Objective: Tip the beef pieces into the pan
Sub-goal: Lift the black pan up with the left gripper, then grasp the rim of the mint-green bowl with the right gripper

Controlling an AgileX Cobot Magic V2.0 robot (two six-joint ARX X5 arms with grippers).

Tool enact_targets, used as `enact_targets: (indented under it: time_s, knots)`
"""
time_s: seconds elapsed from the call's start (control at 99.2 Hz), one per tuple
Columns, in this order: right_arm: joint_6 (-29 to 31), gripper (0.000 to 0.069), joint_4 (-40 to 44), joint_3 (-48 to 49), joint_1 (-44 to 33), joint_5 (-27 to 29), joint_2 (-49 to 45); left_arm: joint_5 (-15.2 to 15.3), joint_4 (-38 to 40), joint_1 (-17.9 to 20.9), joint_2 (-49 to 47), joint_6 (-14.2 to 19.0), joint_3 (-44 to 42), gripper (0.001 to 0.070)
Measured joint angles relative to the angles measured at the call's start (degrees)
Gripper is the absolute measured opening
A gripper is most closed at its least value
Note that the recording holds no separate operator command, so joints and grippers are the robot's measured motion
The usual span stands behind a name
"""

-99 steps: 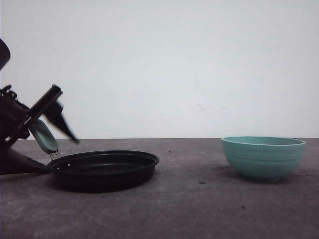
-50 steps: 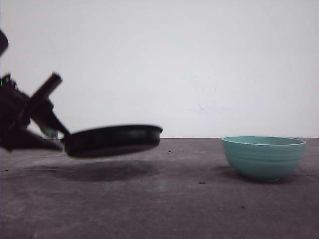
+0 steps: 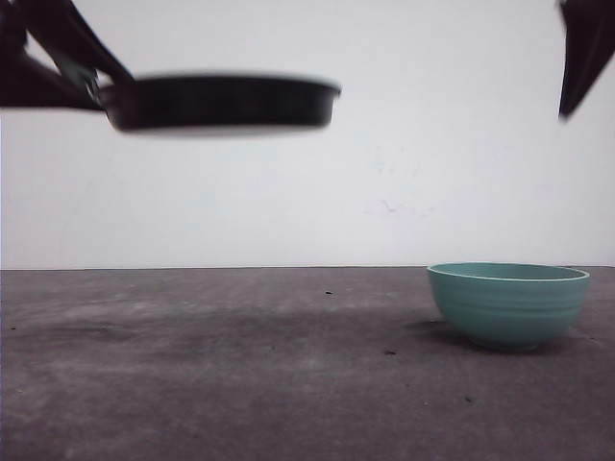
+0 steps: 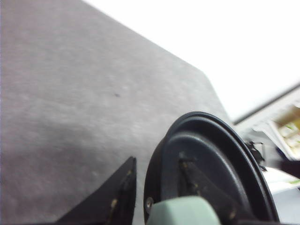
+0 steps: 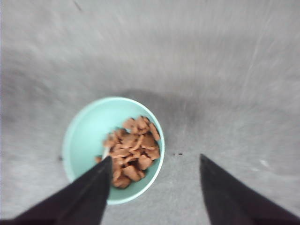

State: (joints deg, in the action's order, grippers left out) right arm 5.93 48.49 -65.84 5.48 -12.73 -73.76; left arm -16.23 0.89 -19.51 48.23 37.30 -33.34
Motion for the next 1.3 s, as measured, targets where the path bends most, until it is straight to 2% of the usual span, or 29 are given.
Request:
enact_targets:
  time_s: [0.212, 0.343, 0.484, 0.655, 0.786, 0.947, 1.018, 1.139, 1.3]
  knots:
    - [-0.2, 0.0321, -3.1, 0.0, -0.2, -8.0, -12.2, 0.0, -5.0, -1.3, -5.6, -0.3, 0.0, 0.0131]
    - [-0.1, 0.0317, -5.4, 0.0, 0.2, -8.1, -16.0, 0.0, -6.8, -1.6, -6.3, -0.3, 0.0, 0.013]
    - [0.2, 0.0253, -6.5, 0.0, 0.2, -8.1, -18.3, 0.1, -9.0, -2.1, -6.3, -0.5, 0.0, 0.013]
    - [0.6, 0.0233, -8.5, 0.0, 0.2, -8.1, -20.6, 0.0, -8.9, -2.8, -6.3, -0.9, 0.0, 0.013]
    - [1.4, 0.0178, -9.9, 0.0, 0.2, -8.1, -21.3, 0.1, -8.8, -2.8, -6.3, -1.7, 0.0, 0.013]
    - [1.9, 0.0155, -10.8, 0.0, 0.2, -8.1, -22.7, 0.1, -8.9, -2.8, -6.3, -1.9, 0.0, 0.0129]
    - [1.9, 0.0124, -10.8, 0.0, 0.2, -8.2, -23.7, 0.1, -8.9, -2.8, -6.3, -1.9, 0.0, 0.0129]
    - [1.6, 0.0033, -10.5, 0.0, 0.2, -8.5, -24.7, 0.1, -8.9, -2.8, -6.3, -1.9, 0.0, 0.0129]
    - [1.4, 0.0013, -12.2, 0.0, 0.9, -9.4, -24.8, 0.1, -10.2, -2.8, -6.3, -1.9, 0.0, 0.0129]
